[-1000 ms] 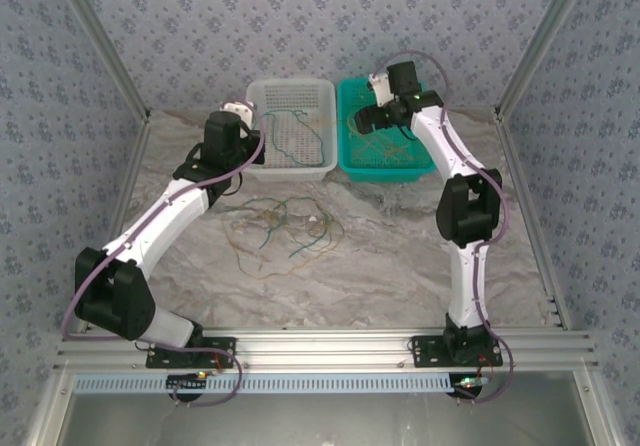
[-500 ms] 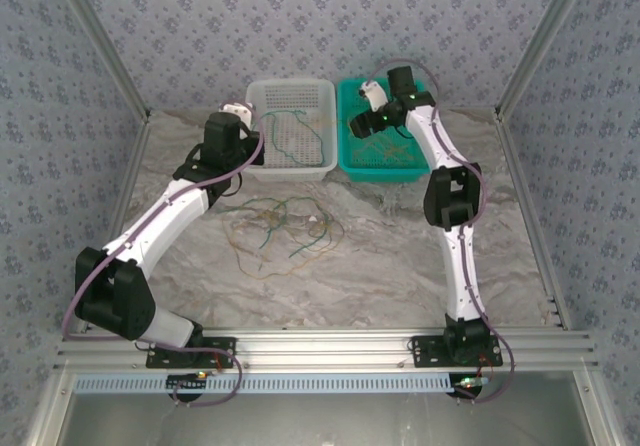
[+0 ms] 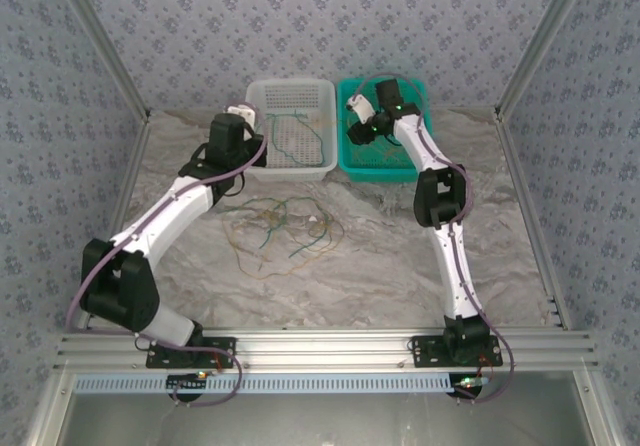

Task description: Untangle the cables

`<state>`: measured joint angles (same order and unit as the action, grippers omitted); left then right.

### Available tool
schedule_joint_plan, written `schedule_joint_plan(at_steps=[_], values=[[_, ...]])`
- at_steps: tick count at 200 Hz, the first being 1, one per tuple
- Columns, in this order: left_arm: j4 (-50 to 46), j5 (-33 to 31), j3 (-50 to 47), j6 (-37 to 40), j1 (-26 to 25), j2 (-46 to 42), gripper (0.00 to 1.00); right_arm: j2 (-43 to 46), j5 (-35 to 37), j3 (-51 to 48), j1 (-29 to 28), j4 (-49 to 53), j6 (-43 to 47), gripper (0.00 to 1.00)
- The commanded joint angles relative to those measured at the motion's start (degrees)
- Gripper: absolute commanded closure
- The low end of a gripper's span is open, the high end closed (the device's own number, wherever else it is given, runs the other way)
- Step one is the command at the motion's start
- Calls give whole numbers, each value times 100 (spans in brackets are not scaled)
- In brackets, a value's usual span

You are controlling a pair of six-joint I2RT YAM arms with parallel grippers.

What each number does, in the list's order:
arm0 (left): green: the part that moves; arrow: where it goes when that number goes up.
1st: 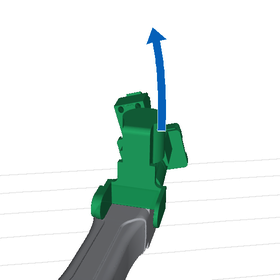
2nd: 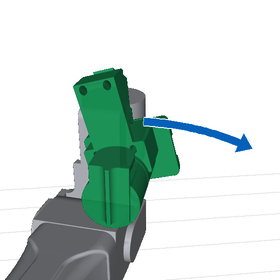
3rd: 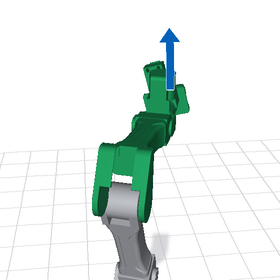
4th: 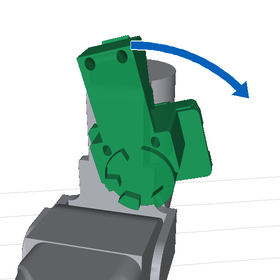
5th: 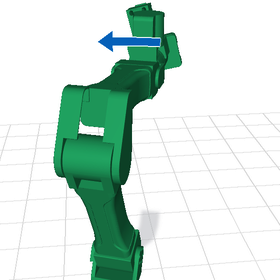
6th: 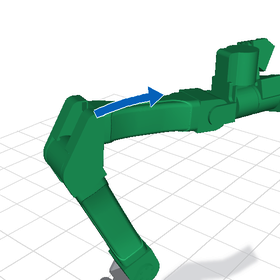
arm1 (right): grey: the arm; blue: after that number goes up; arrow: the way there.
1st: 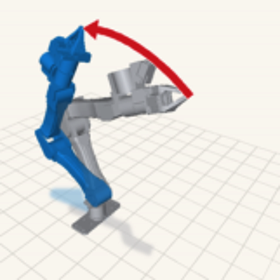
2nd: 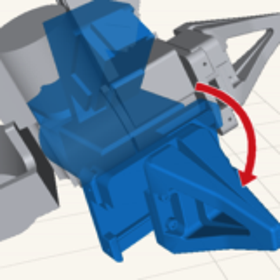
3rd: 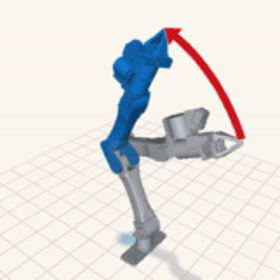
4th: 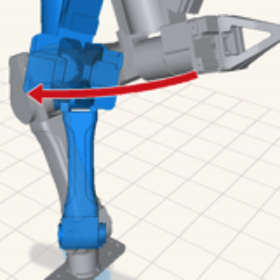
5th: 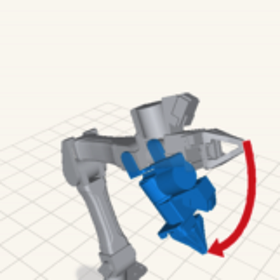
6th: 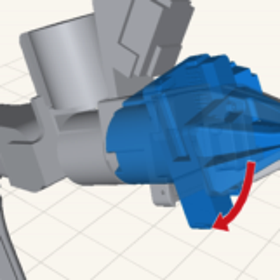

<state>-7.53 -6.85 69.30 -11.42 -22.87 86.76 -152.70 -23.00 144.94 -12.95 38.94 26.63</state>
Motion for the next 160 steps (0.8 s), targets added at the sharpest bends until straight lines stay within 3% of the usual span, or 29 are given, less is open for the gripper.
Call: schedule_joint_plan(at_steps=[1, 14, 45, 131, 160], values=[[-184, 53, 276, 8, 37, 402, 100, -27, -239, 364, 29, -194, -1, 88], [-205, -67, 312, -20, 38, 552, 100, 65, -369, 397, 64, -193, -120, 100], [5, -313, 151, -146, 37, 544, 100, 512, -447, 274, 142, -142, -320, 100], [265, -748, -196, -378, 210, 410, 100, 2417, -551, -933, 528, -737, -2002, 100], [158, -684, -23, -370, 281, 693, 100, 2713, -192, -824, 550, -531, -2156, 100]])
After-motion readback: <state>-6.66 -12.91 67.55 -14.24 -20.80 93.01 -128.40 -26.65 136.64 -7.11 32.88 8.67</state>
